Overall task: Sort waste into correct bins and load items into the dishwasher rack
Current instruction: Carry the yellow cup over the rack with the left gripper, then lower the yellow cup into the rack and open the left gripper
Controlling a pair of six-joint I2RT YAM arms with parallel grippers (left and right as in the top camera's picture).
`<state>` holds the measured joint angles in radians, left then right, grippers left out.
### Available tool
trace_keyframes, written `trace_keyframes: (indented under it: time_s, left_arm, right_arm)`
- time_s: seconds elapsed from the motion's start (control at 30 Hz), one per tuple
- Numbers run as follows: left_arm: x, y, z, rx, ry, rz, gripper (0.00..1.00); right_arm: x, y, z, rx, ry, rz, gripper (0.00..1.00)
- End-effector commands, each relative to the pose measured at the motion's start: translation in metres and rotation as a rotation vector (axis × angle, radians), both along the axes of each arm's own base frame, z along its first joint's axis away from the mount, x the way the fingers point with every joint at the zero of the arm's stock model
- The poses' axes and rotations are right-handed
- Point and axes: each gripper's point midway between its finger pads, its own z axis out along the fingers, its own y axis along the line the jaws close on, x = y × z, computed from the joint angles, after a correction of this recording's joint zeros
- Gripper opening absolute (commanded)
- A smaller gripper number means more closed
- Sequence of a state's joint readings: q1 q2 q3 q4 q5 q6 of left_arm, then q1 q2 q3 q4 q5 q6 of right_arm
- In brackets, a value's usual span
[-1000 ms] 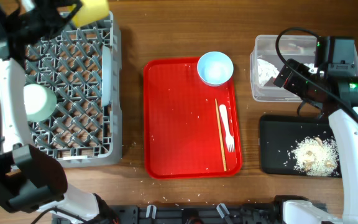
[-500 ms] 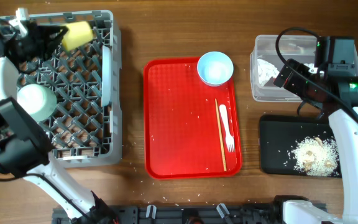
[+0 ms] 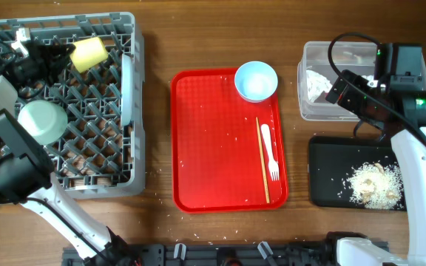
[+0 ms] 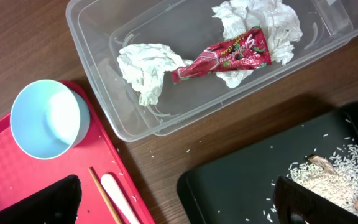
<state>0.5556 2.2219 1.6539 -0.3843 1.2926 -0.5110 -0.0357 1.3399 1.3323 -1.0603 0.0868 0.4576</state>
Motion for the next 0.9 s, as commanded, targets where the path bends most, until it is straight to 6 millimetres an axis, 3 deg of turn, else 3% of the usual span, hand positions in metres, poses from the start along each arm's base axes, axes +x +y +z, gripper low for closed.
trace_keyframes:
  time_s: [0.0, 0.13, 0.3, 0.47, 0.53, 0.7, 0.77, 0.87]
  left_arm:
    - [-0.005, 0.021, -0.033, 0.014, 0.11, 0.075, 0.04]
    - [-0.018, 0.045, -0.049, 0.038, 0.201, 0.151, 0.04]
    - [-0.03, 0.06, -0.052, 0.033, 0.217, 0.177, 0.37]
    - [-0.038, 0.072, -0.047, 0.1, 0.26, 0.224, 0.37]
    - [-0.041, 0.074, -0.035, 0.167, 0.247, 0.234, 0.37]
    - [-0.043, 0.066, 0.032, 0.269, 0.137, 0.253, 0.29]
    - [-0.042, 0.053, 0.057, 0.304, 0.086, 0.24, 0.22]
    - [-0.031, 0.025, 0.072, 0.412, 0.066, 0.225, 0.09]
  right_arm:
    - [0.001, -0.002, 0.008, -0.009, -0.023, 0.006, 1.0]
    - [0.001, -0.002, 0.008, -0.009, -0.023, 0.006, 1.0]
    - [0.001, -0.002, 0.008, -0.009, -0.023, 0.006, 1.0]
    - [0.001, -0.002, 0.008, -0.009, -0.023, 0.006, 1.0]
    - [0.001, -0.002, 0.008, -0.009, -0.023, 0.006, 1.0]
    - [0.001, -0.002, 0.008, -0.009, -0.023, 0.006, 1.0]
    - [0.001, -0.002, 0.008, -0.009, -0.023, 0.006, 1.0]
    - [0.001, -0.002, 0.008, -0.009, -0.023, 0.006, 1.0]
